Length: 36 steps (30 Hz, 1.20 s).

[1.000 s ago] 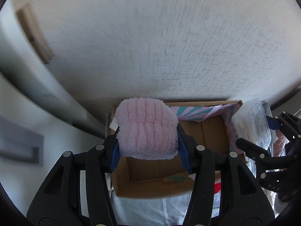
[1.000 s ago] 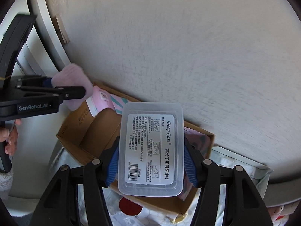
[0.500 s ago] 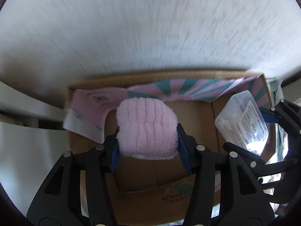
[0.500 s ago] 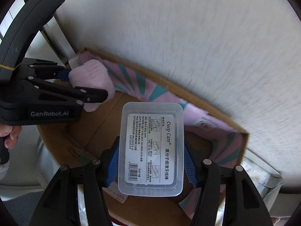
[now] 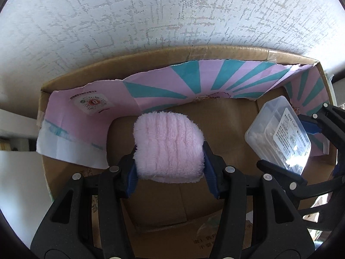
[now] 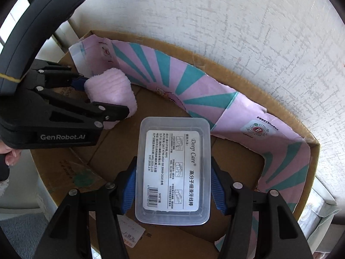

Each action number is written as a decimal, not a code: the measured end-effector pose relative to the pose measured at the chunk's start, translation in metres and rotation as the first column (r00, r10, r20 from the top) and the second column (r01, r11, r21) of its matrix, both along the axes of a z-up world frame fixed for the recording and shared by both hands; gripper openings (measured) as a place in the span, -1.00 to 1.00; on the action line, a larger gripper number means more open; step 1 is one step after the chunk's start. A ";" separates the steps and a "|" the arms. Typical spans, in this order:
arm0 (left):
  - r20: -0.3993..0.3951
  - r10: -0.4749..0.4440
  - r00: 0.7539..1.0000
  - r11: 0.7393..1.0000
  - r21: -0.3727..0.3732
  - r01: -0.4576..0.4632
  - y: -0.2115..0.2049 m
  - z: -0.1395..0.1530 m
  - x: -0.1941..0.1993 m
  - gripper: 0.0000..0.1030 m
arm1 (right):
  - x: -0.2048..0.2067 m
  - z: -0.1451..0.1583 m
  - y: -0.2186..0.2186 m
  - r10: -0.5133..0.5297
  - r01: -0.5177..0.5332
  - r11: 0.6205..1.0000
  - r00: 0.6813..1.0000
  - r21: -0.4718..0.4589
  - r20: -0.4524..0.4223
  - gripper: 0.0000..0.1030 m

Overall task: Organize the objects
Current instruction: 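Carry the towel and Deep Care box into the cardboard box and release both, then withdraw both tools from the cardboard box back over the bed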

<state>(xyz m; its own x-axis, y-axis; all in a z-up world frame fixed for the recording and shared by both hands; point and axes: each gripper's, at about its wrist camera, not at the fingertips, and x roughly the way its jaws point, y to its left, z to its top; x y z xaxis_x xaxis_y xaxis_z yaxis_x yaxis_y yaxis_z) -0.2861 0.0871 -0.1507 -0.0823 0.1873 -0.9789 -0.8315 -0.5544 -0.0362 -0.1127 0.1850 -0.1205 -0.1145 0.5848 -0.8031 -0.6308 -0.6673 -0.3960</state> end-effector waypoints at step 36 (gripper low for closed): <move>-0.119 -0.088 0.989 0.976 0.187 0.109 -0.008 0.108 0.010 0.99 | -0.006 -0.003 -0.090 -0.039 0.045 0.997 0.995 0.061 -0.095 0.99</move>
<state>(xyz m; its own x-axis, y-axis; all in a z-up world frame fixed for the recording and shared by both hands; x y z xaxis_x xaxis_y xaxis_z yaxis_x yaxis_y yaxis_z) -0.2758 0.0788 -0.0425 -0.1584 0.3834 -0.9099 -0.8864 -0.4612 -0.0400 -0.1182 0.0947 -0.1237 -0.1618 0.6399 -0.7512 -0.6942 -0.6148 -0.3742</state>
